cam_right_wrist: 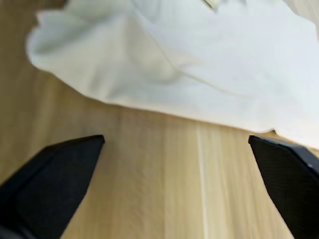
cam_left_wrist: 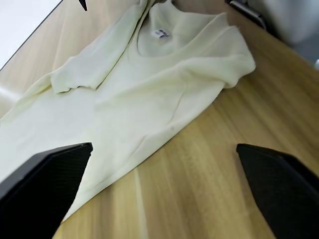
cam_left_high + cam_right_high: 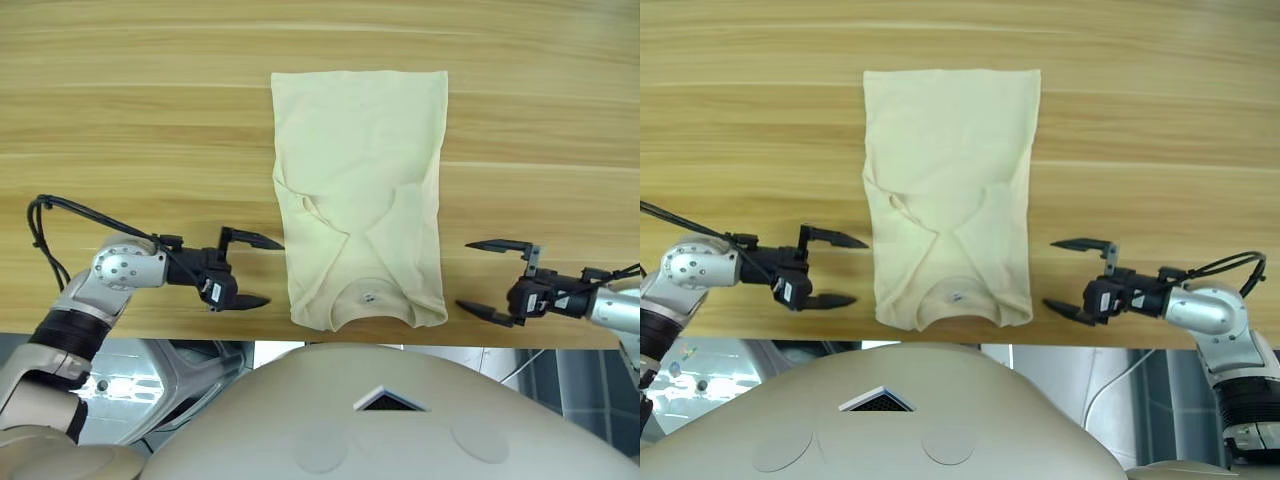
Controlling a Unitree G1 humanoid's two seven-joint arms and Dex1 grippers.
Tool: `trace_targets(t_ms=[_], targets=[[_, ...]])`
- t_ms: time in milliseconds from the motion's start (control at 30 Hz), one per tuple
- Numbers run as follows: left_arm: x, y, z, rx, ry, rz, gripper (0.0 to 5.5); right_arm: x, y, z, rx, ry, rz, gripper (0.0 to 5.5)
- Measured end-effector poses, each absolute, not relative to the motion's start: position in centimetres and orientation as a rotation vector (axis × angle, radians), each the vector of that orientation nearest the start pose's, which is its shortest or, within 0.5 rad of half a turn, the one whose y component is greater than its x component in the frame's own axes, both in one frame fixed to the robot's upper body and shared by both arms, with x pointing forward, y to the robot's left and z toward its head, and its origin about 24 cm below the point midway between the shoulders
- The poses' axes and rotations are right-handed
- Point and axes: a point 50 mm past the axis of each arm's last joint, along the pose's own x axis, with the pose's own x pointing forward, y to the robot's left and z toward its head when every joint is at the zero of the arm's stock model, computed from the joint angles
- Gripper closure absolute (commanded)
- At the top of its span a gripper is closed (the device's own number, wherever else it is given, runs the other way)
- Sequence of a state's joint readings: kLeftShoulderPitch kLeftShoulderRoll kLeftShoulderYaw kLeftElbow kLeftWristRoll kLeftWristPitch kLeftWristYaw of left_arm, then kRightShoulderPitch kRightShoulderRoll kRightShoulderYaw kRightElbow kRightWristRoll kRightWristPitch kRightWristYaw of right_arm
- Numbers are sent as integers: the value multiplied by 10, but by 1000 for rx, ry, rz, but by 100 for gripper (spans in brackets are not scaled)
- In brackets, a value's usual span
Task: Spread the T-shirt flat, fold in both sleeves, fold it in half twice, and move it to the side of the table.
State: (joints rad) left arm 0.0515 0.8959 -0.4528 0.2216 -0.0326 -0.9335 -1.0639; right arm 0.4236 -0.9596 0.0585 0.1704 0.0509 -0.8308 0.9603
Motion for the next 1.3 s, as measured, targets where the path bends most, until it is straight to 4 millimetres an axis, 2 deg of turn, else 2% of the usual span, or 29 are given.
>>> trace_targets(t_ms=[533,633,767,1300], targets=[[137,178,12,721,-81,-1784,10,117,-250,28,-779,192,1418,14],[138,175,11,713,-86,-1774,10,115,-247,27,-771,190,1433,59],[138,173,10,706,-91,-1767,66,111,-243,26,-762,187,1457,120],[134,173,4,705,-61,-1790,336,109,-235,26,-764,167,1499,413]])
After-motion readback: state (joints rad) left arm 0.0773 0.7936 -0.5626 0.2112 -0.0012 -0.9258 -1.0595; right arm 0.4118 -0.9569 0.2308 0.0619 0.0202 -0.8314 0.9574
